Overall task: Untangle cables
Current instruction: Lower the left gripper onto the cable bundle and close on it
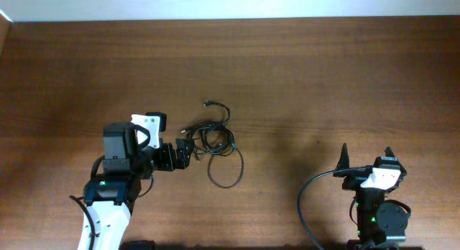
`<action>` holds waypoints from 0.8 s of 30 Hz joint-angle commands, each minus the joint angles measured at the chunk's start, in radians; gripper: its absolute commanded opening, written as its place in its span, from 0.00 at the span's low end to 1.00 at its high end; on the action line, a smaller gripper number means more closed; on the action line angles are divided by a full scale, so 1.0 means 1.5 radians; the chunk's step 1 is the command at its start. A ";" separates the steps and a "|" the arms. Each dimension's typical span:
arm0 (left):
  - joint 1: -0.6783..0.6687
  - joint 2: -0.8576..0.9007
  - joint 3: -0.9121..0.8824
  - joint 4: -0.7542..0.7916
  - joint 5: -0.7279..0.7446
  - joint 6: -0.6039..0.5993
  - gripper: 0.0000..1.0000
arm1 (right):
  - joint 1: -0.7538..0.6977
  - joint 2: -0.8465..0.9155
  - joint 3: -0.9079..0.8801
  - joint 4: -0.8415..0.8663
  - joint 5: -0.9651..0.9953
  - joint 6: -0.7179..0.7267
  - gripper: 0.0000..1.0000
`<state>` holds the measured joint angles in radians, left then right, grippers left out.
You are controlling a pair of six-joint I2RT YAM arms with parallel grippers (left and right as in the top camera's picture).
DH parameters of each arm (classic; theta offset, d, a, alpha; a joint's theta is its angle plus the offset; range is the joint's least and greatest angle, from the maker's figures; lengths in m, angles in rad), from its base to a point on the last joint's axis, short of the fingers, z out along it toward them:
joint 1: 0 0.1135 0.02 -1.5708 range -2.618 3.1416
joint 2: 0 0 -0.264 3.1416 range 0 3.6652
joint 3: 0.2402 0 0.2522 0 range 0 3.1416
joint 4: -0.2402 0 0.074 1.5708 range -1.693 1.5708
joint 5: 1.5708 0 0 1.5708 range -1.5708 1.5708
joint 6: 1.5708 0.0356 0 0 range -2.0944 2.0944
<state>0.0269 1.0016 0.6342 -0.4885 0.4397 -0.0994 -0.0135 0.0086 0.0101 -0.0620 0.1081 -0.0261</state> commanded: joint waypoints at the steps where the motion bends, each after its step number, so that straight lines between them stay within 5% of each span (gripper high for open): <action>1: 0.003 0.002 0.010 -0.007 0.049 -0.014 0.99 | -0.005 -0.002 -0.003 -0.006 0.010 0.005 0.99; 24: -0.023 0.002 0.010 0.073 0.096 -0.092 0.99 | -0.005 -0.002 -0.003 -0.006 0.010 0.005 0.99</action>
<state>-0.0036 1.0019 0.6342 -0.3912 0.5697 -0.2073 -0.0135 0.0086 0.0101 -0.0620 0.1081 -0.0254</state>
